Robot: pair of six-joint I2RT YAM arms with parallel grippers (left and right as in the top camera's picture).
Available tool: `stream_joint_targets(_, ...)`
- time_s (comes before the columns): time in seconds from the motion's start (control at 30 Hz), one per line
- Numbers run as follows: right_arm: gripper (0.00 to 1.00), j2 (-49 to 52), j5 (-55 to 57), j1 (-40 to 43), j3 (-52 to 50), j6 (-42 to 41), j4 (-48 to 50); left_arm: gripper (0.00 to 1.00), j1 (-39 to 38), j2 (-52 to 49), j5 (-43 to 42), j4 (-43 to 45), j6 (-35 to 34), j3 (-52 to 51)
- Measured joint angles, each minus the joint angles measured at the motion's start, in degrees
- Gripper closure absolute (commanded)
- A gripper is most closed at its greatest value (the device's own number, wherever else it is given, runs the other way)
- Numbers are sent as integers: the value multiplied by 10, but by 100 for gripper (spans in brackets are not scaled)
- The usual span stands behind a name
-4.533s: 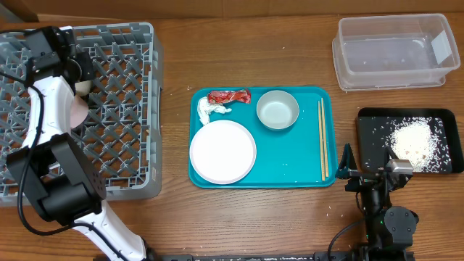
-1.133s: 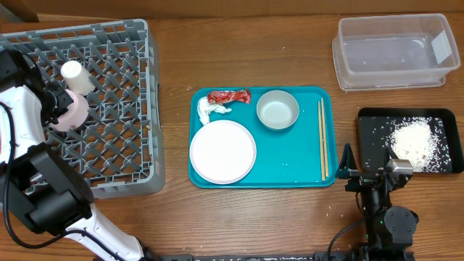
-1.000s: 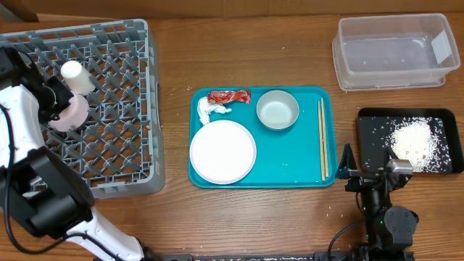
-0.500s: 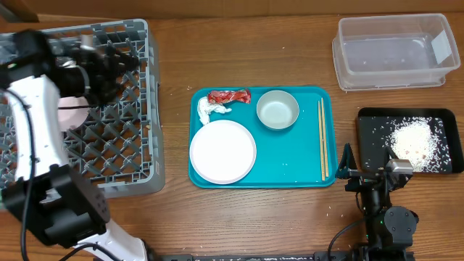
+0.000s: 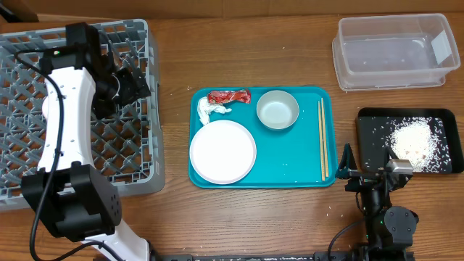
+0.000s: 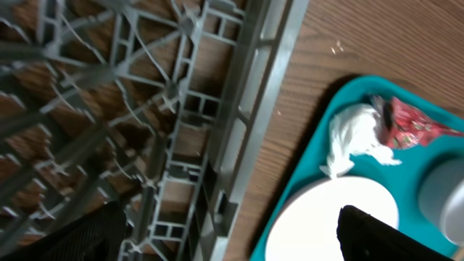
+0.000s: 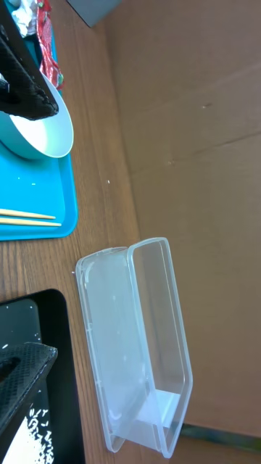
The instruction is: Sort waste into correct bins and load items into the dishwasher
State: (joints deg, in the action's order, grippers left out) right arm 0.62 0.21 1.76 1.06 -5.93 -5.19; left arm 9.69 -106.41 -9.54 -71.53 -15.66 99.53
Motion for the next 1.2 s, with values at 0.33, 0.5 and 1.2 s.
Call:
stream_joint_targets(0.33, 0, 0, 0, 0, 0, 0, 0, 50, -40, 0, 47, 72, -10, -33)
stream_joint_targets(0.5, 0, 0, 0, 0, 0, 0, 0, 61, -66, 0, 67, 113, -10, -70)
stream_joint_targets(1.2, 0, 0, 0, 0, 0, 0, 0, 58, -90, -66, 174, 168, -21, -91)
